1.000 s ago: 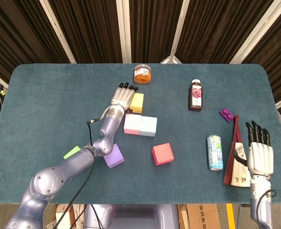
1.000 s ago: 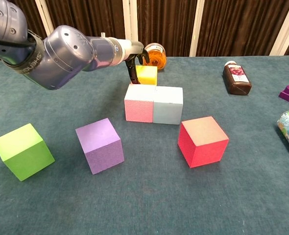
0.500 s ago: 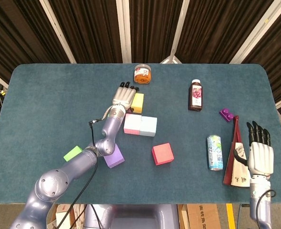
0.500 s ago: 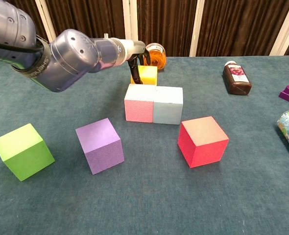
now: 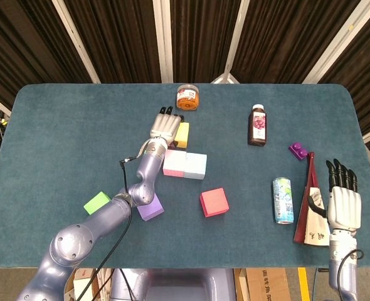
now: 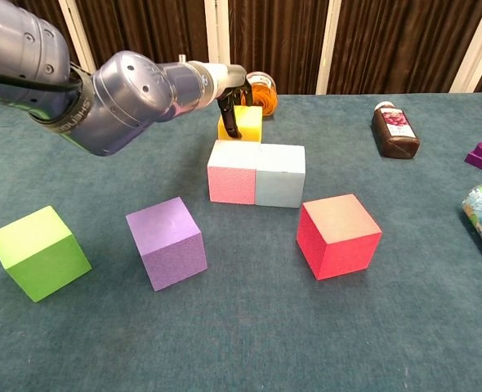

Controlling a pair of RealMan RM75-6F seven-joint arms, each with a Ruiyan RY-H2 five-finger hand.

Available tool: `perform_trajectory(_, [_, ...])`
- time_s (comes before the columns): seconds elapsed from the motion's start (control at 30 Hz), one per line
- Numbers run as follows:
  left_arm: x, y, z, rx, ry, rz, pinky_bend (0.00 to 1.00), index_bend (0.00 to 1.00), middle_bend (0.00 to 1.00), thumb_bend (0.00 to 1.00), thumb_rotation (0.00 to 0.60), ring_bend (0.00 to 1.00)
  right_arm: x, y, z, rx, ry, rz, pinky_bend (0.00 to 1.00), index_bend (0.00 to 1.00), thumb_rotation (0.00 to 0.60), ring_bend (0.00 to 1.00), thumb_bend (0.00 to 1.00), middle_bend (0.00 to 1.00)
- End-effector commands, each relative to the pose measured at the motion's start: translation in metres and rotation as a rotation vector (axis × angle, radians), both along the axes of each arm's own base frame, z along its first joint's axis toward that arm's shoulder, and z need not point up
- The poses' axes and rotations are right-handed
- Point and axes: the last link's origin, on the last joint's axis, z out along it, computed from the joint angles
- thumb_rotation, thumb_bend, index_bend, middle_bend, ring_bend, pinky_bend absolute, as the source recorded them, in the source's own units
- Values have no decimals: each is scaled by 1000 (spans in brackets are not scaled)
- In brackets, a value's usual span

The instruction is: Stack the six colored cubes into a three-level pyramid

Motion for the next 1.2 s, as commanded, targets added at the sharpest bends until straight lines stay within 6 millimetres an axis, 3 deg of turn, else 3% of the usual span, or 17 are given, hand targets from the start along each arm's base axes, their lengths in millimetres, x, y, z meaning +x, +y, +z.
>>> perform_trajectory(0.03, [2, 2, 4, 13, -11, 0, 0, 307, 309, 374, 600, 0, 0, 0, 0, -2, 1, 0, 0, 46, 600, 0, 279, 17])
perform_trajectory(0.2, [11, 5, 17, 38, -36, -24, 0, 305, 306, 374, 600, 0, -1, -1, 0, -5, -1, -7, 0, 47, 600, 0, 277, 17])
perform_trajectory(0.37, [19, 5, 47, 69, -16, -76, 0, 291, 300, 374, 600, 0, -2, -1, -2, 8, -3, -11, 0, 48, 600, 0, 278, 17])
perform_trajectory(0.47, [6, -8, 91, 99, 68, -128, 0, 286, 299, 374, 600, 0, -1, -1, -1, 8, -9, -6, 0, 48, 600, 0, 279, 17])
perform_trajectory(0.63, [-13, -35, 141, 97, 86, -113, 0, 290, 299, 374, 600, 0, 2, 1, -2, 18, -16, 7, 0, 48, 600, 0, 278, 17])
perform_trajectory(0.83, [-48, -61, 181, 67, 95, -82, 0, 289, 298, 374, 600, 0, 5, 2, -3, 27, -21, 18, 0, 48, 600, 0, 278, 17])
perform_trajectory(1.03, [-68, -68, 193, 53, 118, -67, 0, 290, 298, 375, 600, 0, 7, 4, -4, 33, -25, 26, 0, 48, 600, 0, 279, 17])
perform_trajectory(1.2, [-91, -66, 186, 55, 141, -37, 0, 289, 291, 374, 600, 0, 8, 4, -6, 41, -26, 28, 0, 48, 600, 0, 278, 17])
